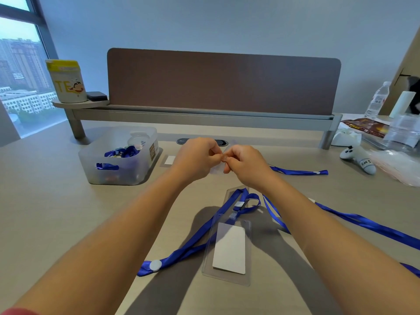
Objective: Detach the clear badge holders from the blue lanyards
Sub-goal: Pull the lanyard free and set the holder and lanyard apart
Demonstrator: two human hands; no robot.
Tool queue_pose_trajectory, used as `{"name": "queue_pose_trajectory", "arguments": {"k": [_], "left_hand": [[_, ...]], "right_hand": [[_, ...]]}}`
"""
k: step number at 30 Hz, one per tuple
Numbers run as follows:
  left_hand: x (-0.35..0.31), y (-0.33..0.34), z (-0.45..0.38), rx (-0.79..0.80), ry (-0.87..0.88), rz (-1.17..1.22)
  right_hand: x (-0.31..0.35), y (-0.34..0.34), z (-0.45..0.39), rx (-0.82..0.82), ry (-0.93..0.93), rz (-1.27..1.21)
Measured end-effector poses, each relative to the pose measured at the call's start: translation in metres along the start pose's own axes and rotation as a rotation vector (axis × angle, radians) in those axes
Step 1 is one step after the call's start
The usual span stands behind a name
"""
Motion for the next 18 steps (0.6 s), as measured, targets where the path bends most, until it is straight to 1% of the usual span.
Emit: {"name": "queue_pose_trajectory", "arguments": {"k": [6, 8, 9, 10, 12, 13, 15, 17, 18], "left_hand": [[-0.005, -0.007, -0.002, -0.095, 0.073, 0.018], [-0.004, -0.007, -0.002, -0.1, 0.06, 0.07], [0.001, -0.005, -0.002, -0.086, 0.021, 0.132], [0.008, -0.001, -0.002, -0.057, -0.051, 0.223], [0.029, 0.015, 0.004, 0.05, -0.285, 0.447], [0.041, 0.026, 0.012, 0.124, -0.436, 0.521], [0.062, 0.049, 0.037, 0.333, -0.703, 0.552], [0.066, 0.072, 0.061, 0.553, -0.85, 0.64], [0.062, 0.079, 0.066, 0.593, -0.893, 0.743]], "right_hand": [[0.005, -0.005, -0.002, -0.069, -0.012, -0.086], [0.006, -0.006, -0.002, -0.065, -0.004, -0.121], [0.005, -0.006, -0.002, -0.054, 0.01, -0.145], [0.005, -0.006, -0.002, -0.04, 0.03, -0.177], [0.0, -0.007, -0.004, -0.016, 0.093, -0.263], [-0.003, -0.008, -0.005, -0.009, 0.129, -0.309], [-0.008, -0.009, -0.006, -0.004, 0.184, -0.383], [-0.009, -0.01, -0.006, 0.001, 0.213, -0.438], [-0.01, -0.01, -0.006, 0.007, 0.227, -0.466]]}}
Point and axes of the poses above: each hand's wrist, its own z-axis away from the middle knuckle, its own y-axis out of the palm, x = y × z, the point moved 10 cm from there along -z, towards the middle knuckle, and after that the axes turned 11 degrees about -x, right-handed, at the moved point
